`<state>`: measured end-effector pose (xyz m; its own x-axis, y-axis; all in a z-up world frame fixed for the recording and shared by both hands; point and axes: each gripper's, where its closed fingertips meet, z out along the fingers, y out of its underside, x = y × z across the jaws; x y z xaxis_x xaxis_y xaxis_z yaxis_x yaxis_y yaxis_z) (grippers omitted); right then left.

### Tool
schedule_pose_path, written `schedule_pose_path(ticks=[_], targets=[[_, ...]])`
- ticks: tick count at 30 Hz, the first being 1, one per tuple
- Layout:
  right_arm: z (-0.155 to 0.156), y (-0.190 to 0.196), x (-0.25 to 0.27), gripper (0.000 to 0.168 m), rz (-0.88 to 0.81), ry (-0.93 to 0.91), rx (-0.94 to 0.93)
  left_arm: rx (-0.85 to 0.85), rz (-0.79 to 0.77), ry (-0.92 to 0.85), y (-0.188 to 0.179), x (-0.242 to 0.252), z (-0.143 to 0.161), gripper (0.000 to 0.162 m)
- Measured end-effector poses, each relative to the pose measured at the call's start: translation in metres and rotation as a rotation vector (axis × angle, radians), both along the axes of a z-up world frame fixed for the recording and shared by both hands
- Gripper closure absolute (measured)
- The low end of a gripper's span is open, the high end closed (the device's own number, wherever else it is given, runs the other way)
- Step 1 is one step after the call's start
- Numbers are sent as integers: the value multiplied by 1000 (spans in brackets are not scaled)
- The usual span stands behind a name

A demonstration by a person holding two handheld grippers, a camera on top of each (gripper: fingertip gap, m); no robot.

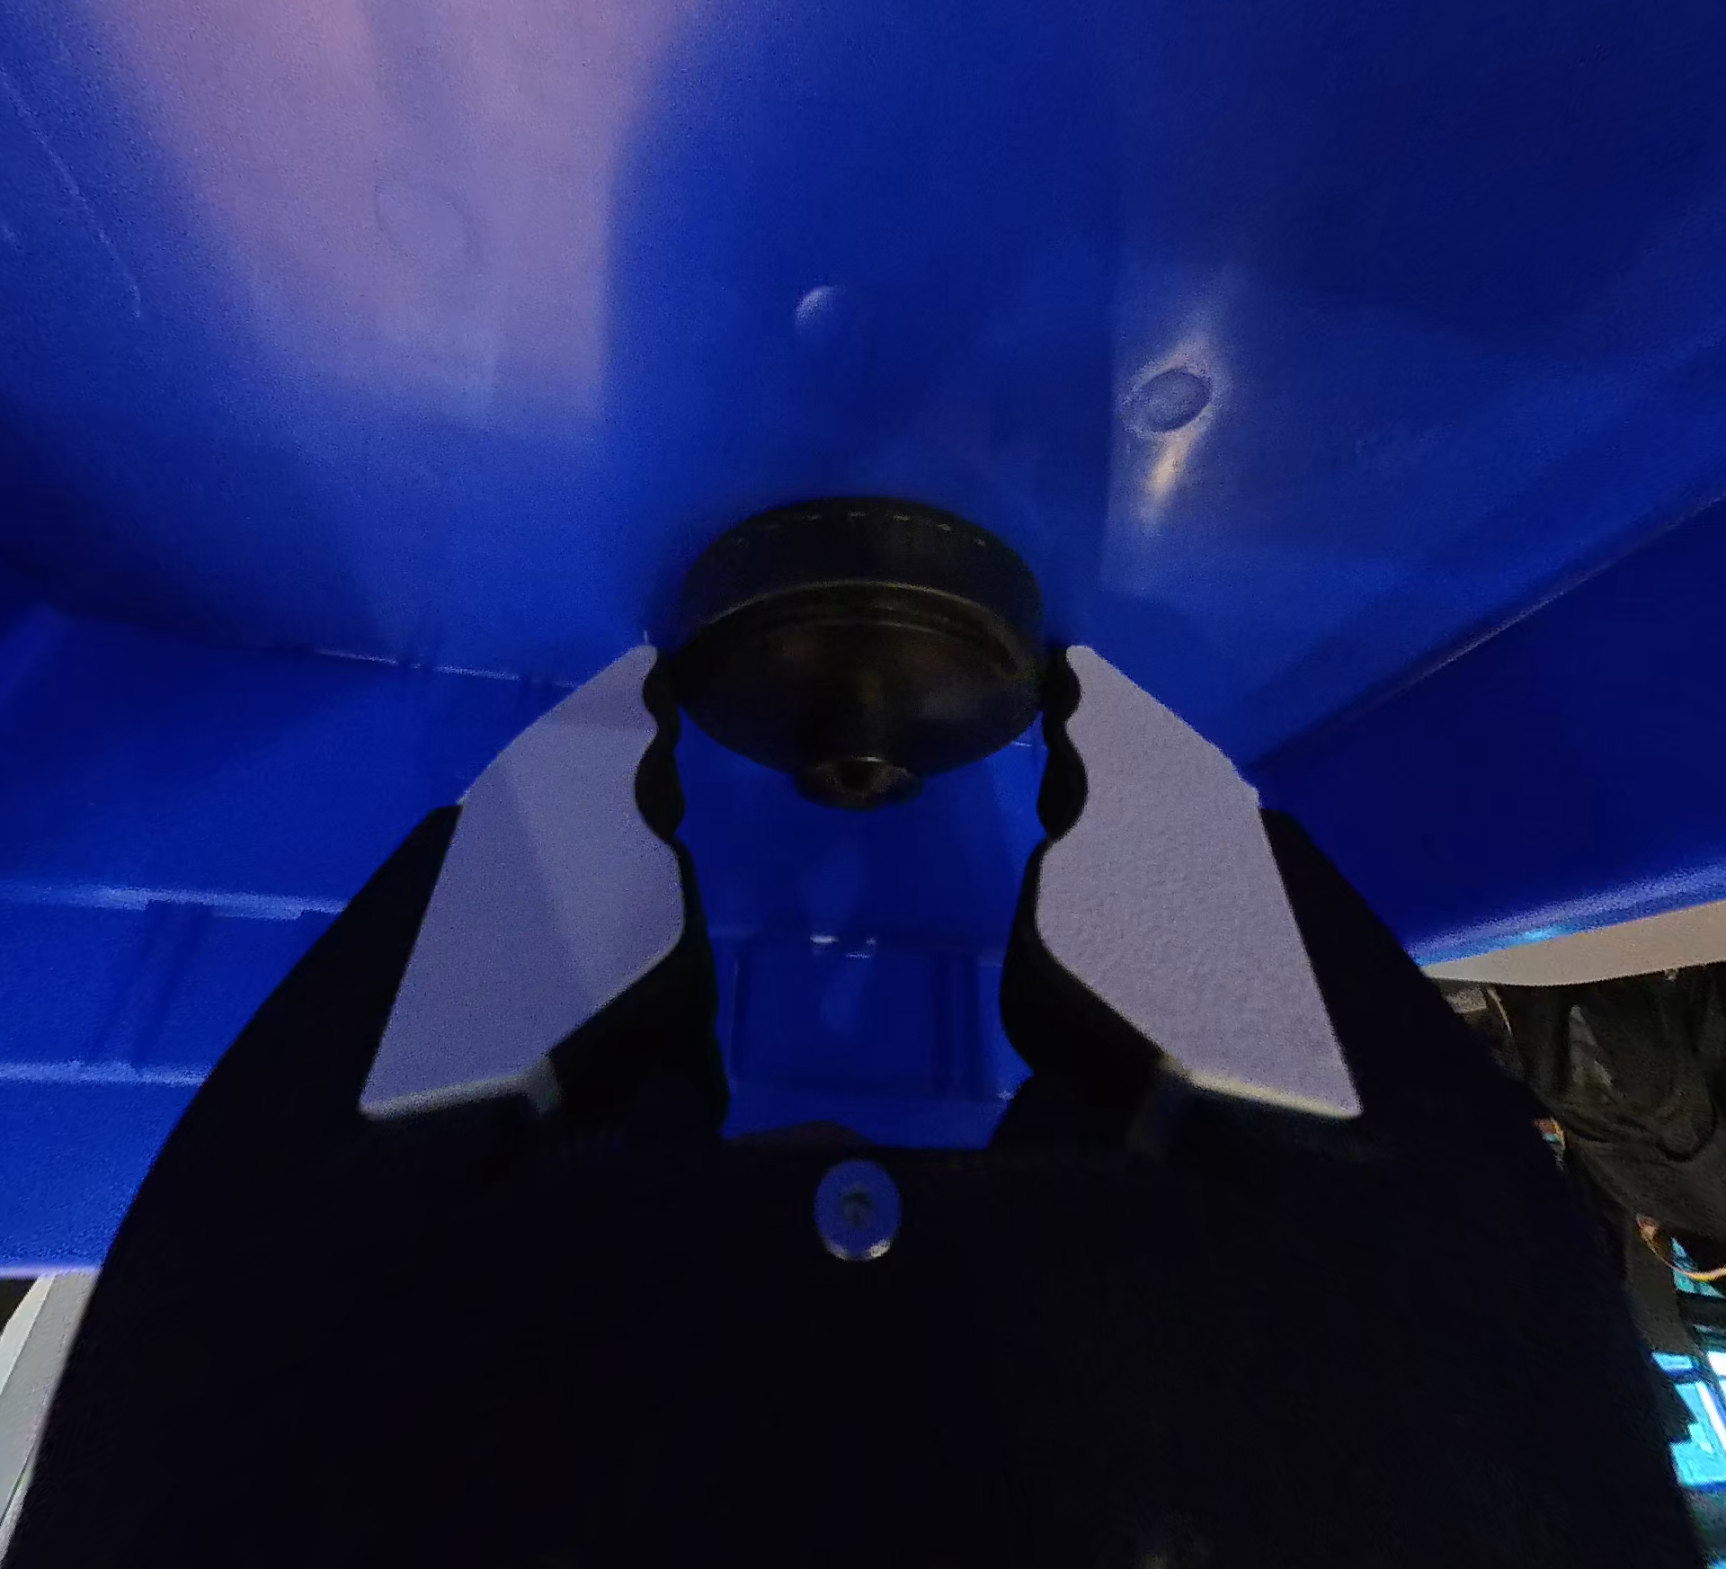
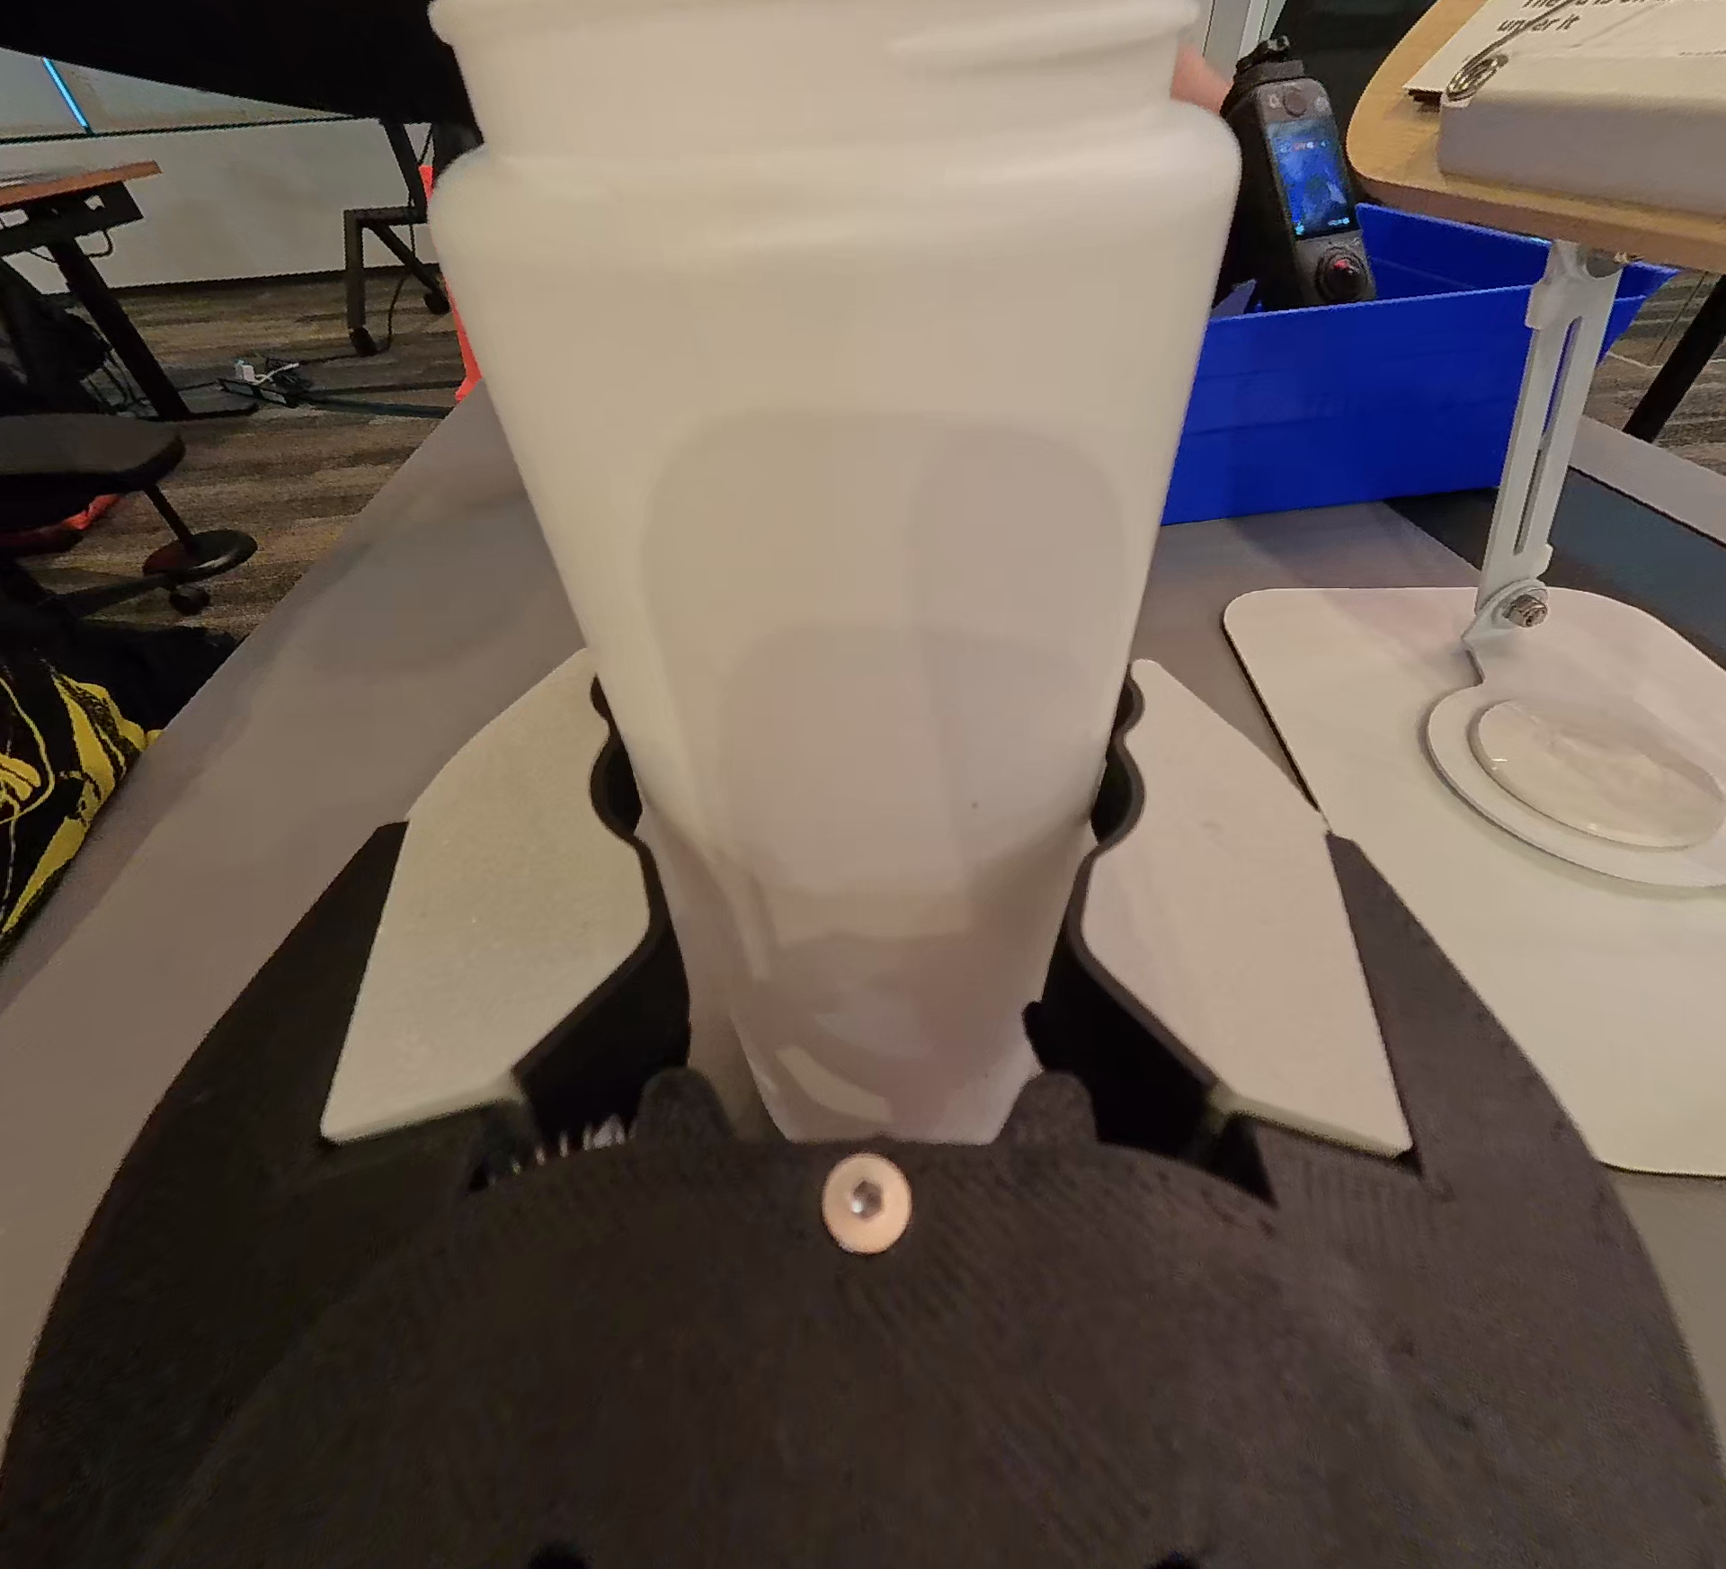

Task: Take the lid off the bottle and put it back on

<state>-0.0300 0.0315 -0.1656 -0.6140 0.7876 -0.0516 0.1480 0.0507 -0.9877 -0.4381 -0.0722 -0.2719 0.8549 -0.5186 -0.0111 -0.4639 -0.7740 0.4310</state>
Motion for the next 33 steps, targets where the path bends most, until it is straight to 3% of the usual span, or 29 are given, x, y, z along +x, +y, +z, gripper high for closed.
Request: schedule_pose_path(ticks=[1, 9, 17, 33], targets=[[0, 0, 0, 71, 0, 0, 0, -7, 1, 0, 0, 0, 0, 87], [-2, 1, -1, 72, 3, -6, 0, -4, 1, 12, -1, 0, 1, 87], [0, 2, 0, 67, -1, -1, -7, 164, -22, 19, 3, 15, 11, 87], [8, 4, 4, 54, -17, 32, 39, 740, -79, 197, 13, 91, 96, 88]])
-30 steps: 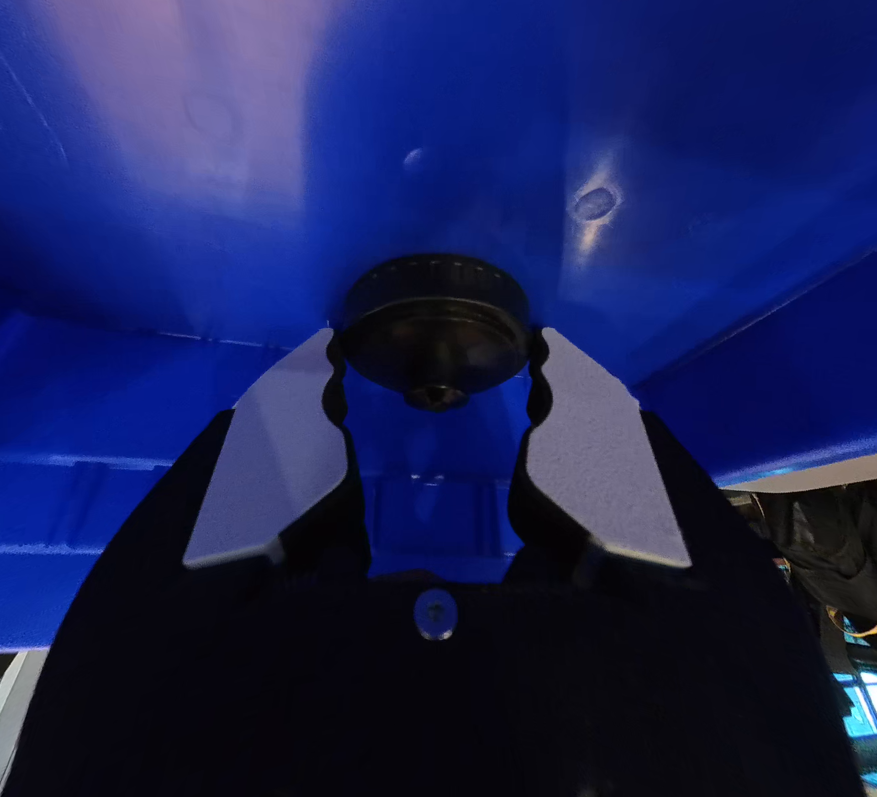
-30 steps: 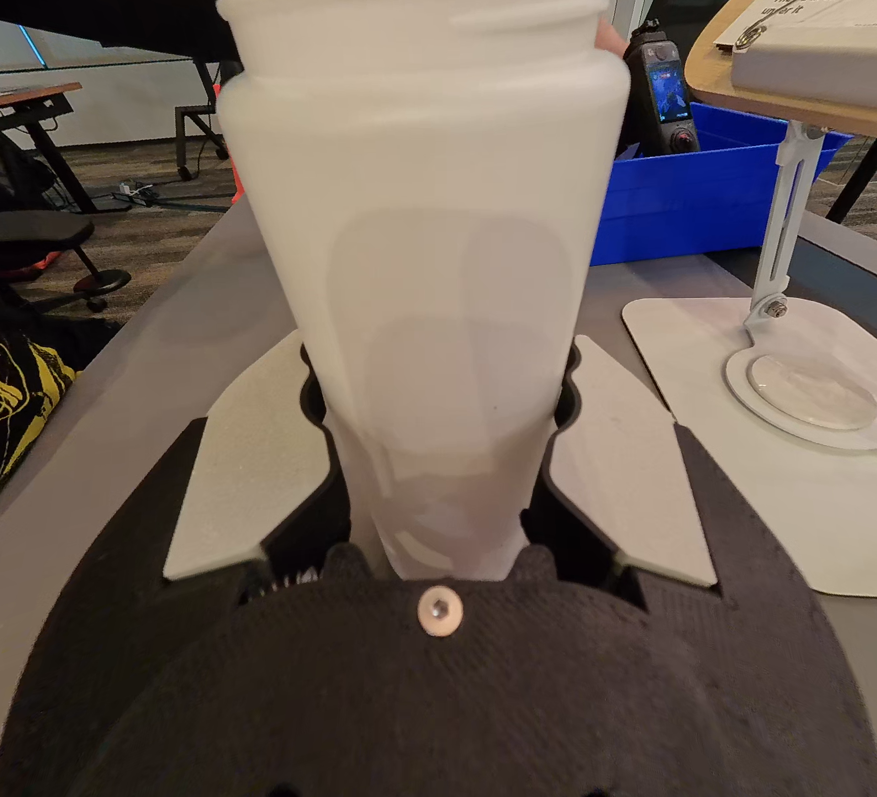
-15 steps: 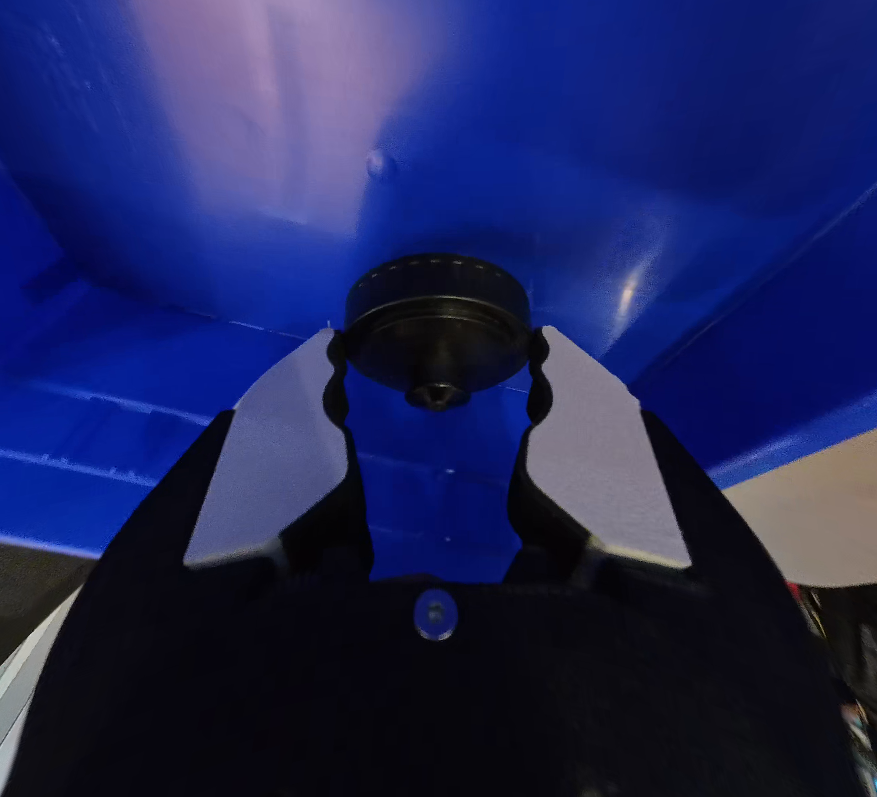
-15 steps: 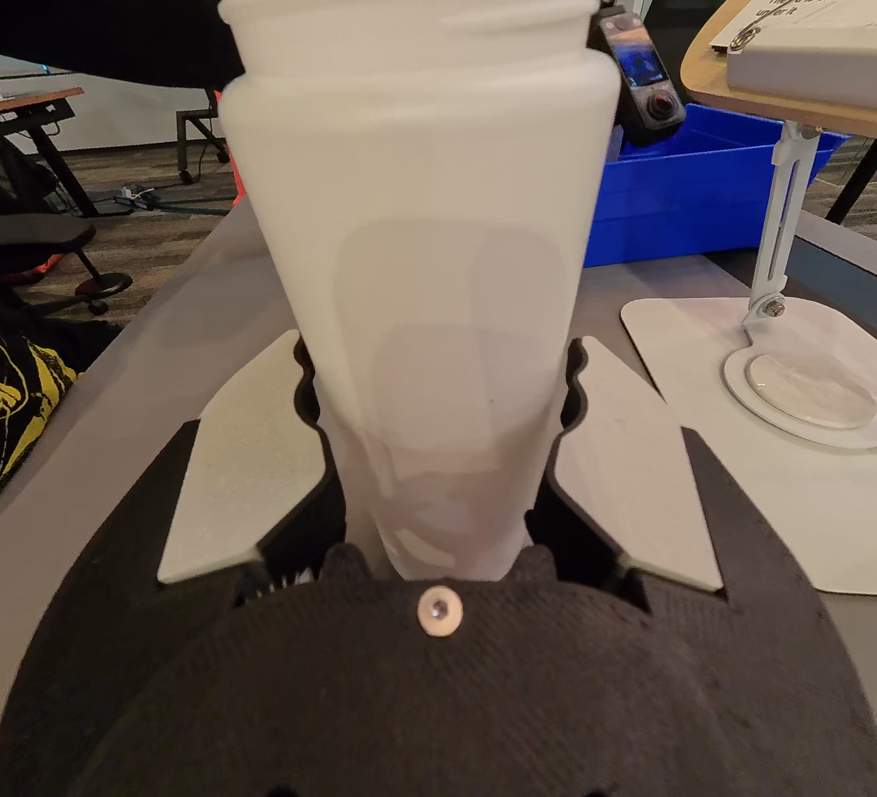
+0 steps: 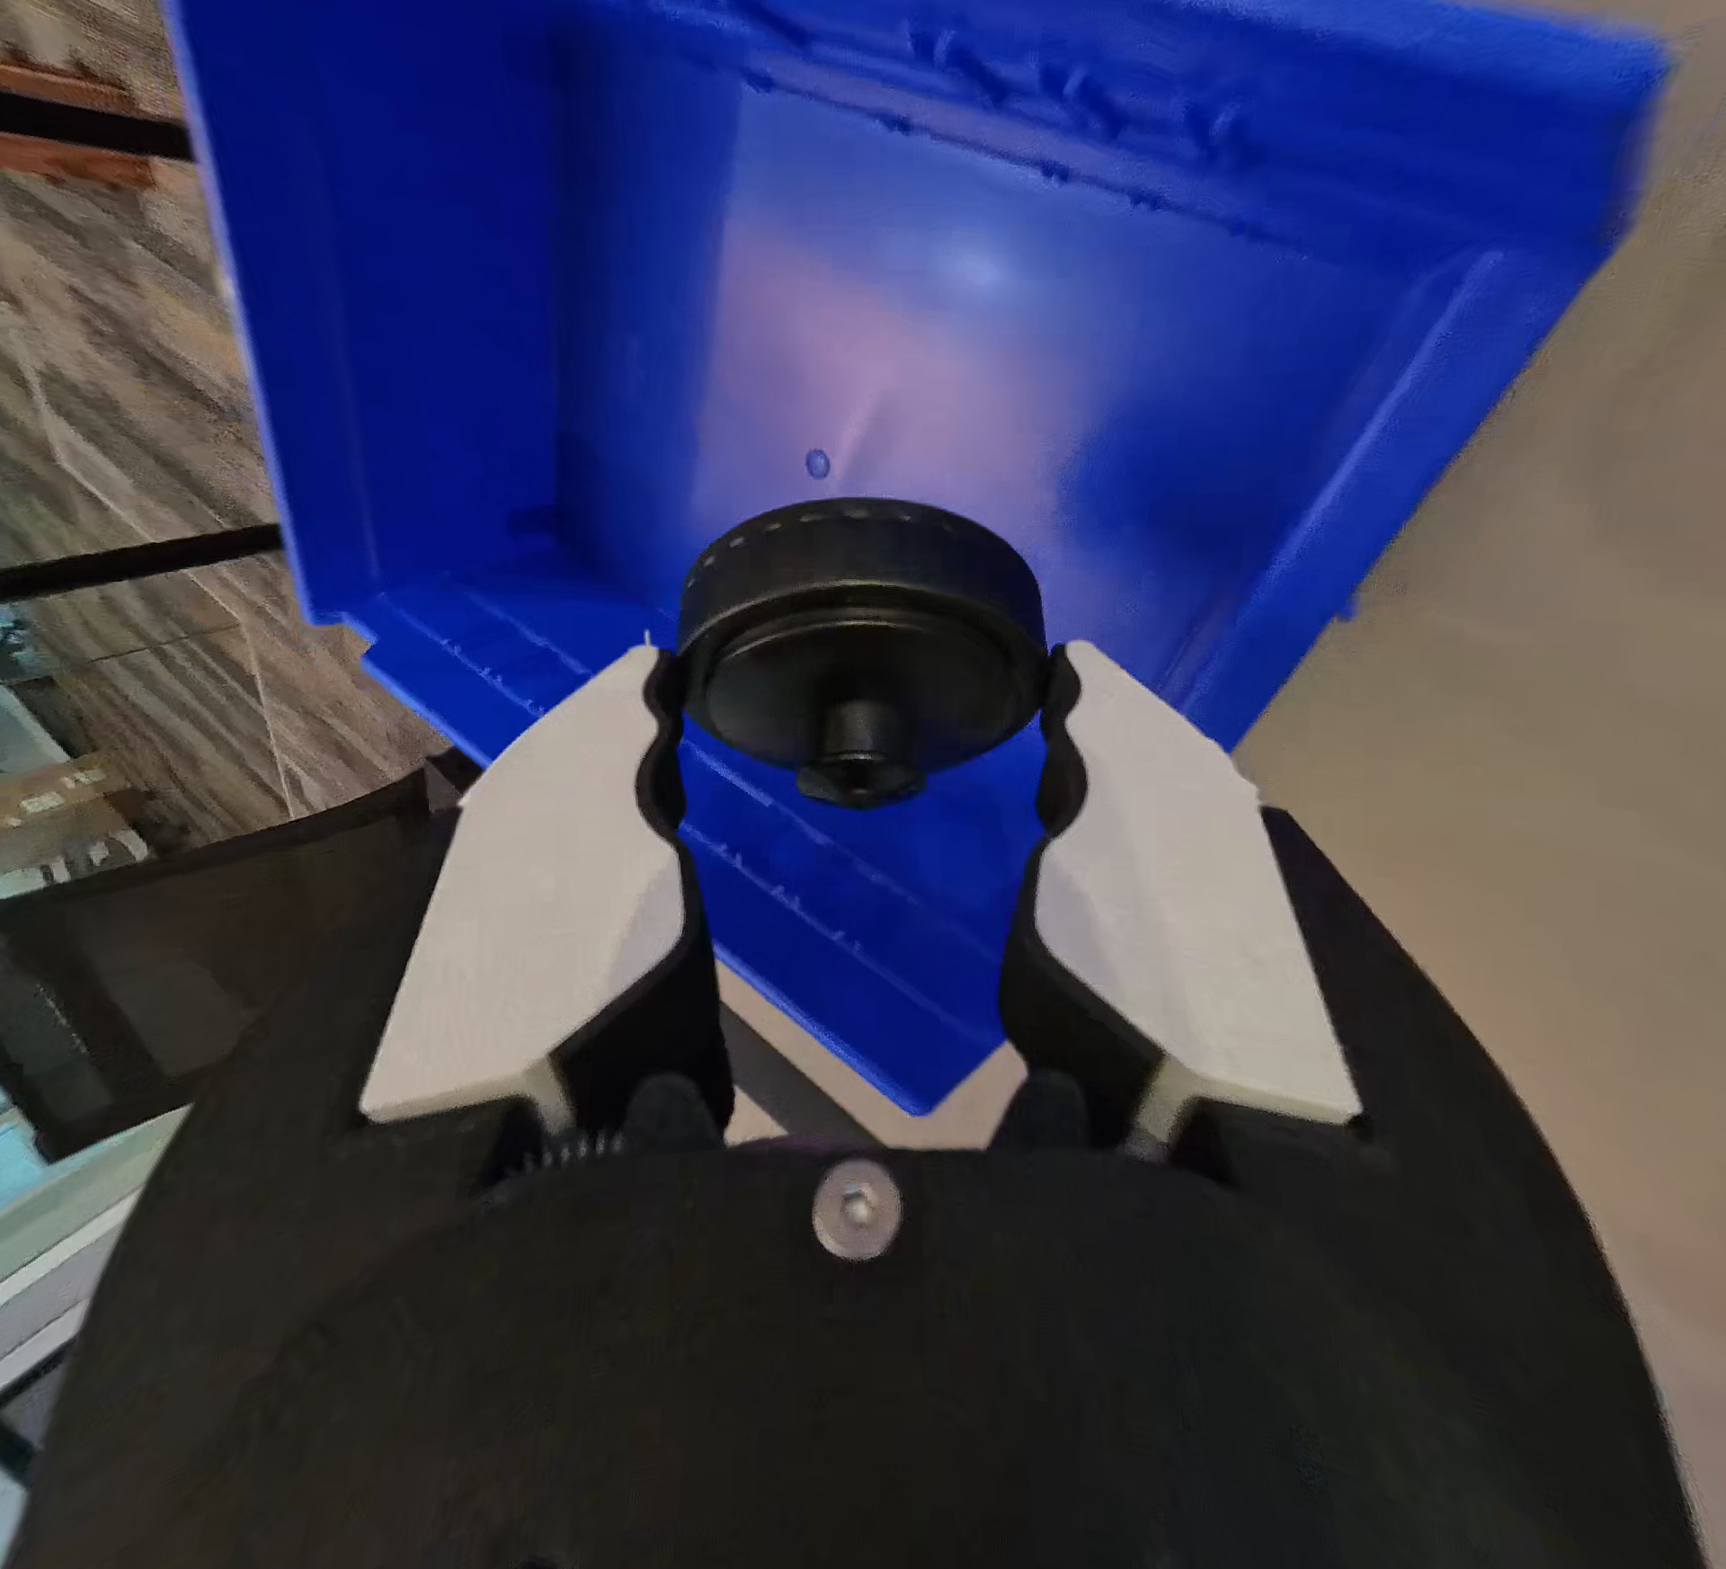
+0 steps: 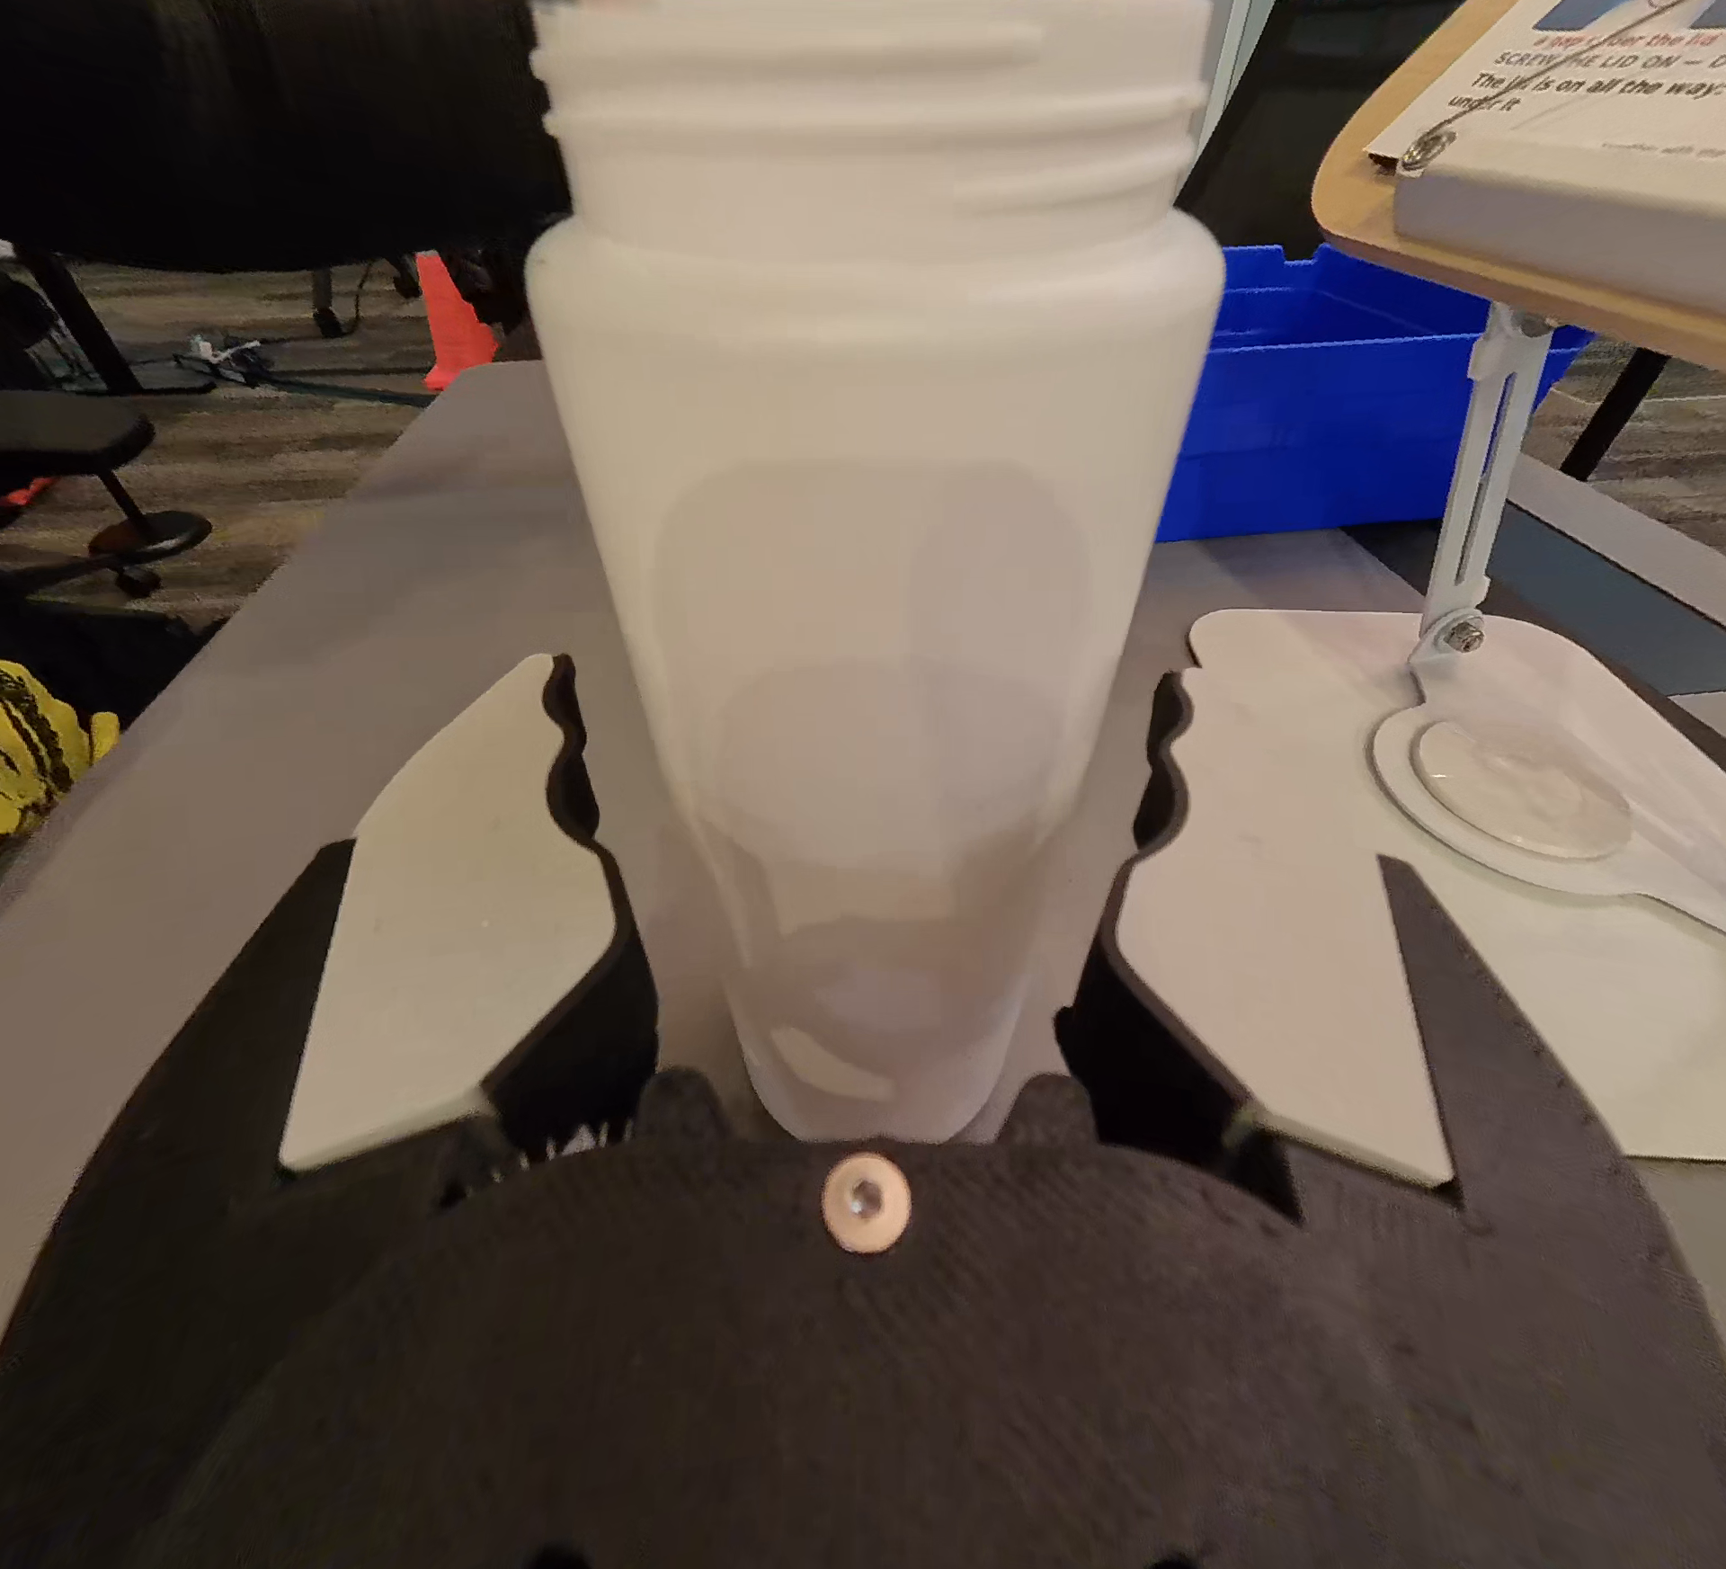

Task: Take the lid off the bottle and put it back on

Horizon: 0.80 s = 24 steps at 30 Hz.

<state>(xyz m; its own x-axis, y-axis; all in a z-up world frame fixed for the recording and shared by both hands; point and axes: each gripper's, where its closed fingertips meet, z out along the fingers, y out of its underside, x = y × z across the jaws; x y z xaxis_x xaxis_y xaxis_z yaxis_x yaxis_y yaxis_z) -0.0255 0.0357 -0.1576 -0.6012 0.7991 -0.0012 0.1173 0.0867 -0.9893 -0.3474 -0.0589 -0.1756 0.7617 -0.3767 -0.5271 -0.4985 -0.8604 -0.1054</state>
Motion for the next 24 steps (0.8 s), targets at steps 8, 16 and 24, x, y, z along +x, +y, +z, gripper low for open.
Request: schedule_pose_path(ticks=[8, 16, 24], targets=[[46, 7, 17, 60, -91, 163, 113, 257, -13, 53, -7, 50, 53, 88], [130, -24, 58, 89, -129, 410, 188, 465, -135, 139, 2, 142, 116, 88], [138, -70, 35, 102, -179, 287, 64, 541, -238, 271, 15, 245, 139, 88]])
